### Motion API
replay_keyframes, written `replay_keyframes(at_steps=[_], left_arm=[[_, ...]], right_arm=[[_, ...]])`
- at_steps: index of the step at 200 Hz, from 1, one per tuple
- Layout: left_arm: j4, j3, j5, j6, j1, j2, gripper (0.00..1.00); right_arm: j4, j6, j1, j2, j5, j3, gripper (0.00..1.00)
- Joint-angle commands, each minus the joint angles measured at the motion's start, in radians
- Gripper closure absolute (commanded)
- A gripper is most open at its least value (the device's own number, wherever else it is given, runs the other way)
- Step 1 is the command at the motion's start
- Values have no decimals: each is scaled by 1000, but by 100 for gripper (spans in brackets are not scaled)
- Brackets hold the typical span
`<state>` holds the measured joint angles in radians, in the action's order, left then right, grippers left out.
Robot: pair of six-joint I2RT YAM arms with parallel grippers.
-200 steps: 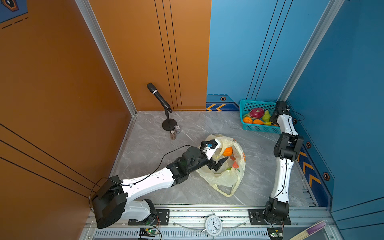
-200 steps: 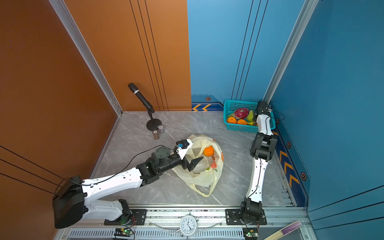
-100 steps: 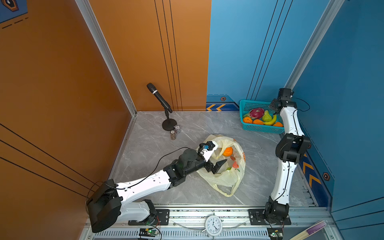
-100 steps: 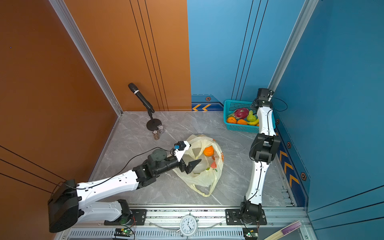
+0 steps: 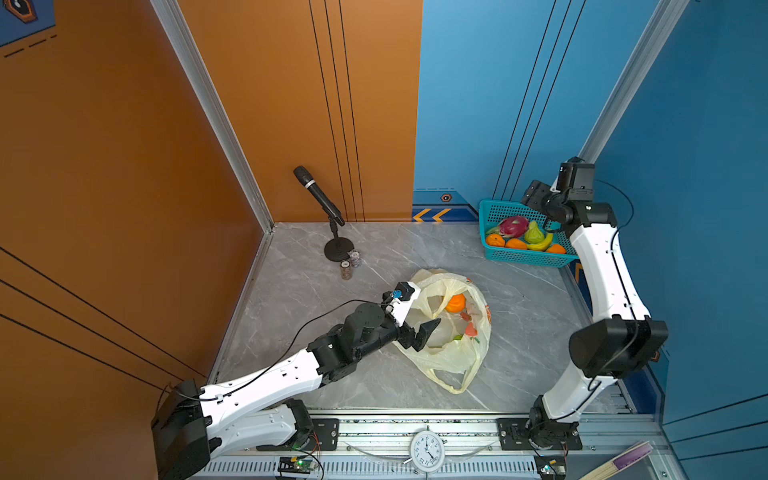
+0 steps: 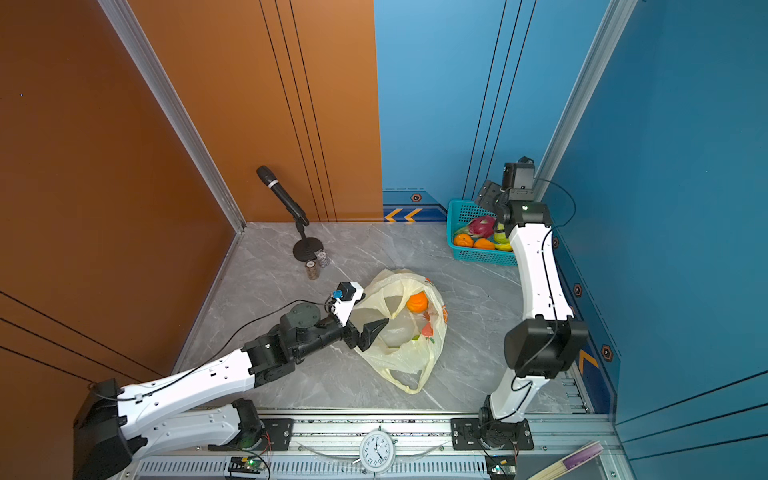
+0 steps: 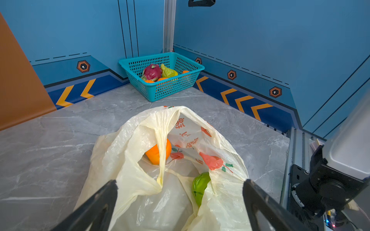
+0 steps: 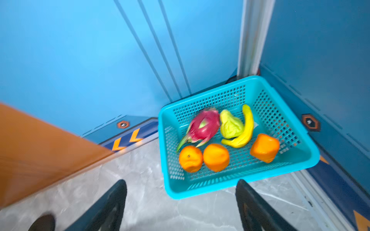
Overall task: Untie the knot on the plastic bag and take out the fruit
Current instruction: 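Move the right gripper back to the bag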
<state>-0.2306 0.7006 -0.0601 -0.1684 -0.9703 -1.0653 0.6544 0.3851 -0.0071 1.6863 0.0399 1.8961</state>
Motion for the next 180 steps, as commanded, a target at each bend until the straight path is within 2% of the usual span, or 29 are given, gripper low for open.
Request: replay_keyframes(at_steps=[1,51,88,91,129,159,180], left_arm=[[99,-3,-67,-68,-14,28,2],[174,7,-116,-216,-39,37,5],[167,37,-110,-354,-57,-22,13],[166,43,-106,-359,-57,-30,17],[172,120,-82,-363,-86,-166,27],[178,184,-58,-343,-96,-284,33],[188,214,-47,-345,-96,-364,35]], right_arm=[[-29,-11,76,-166,-64,-169,13],[-23,47,204,-514,-108,-530,11],[40,127,268,-728,-133,-745,11],[48,135,274,-744,-133,-763,11],[120,240,345,-898,-132,-974,10],[78,341,392,-955,-233,-1122,10],[14,409,437,-961,-253,-1205,8]])
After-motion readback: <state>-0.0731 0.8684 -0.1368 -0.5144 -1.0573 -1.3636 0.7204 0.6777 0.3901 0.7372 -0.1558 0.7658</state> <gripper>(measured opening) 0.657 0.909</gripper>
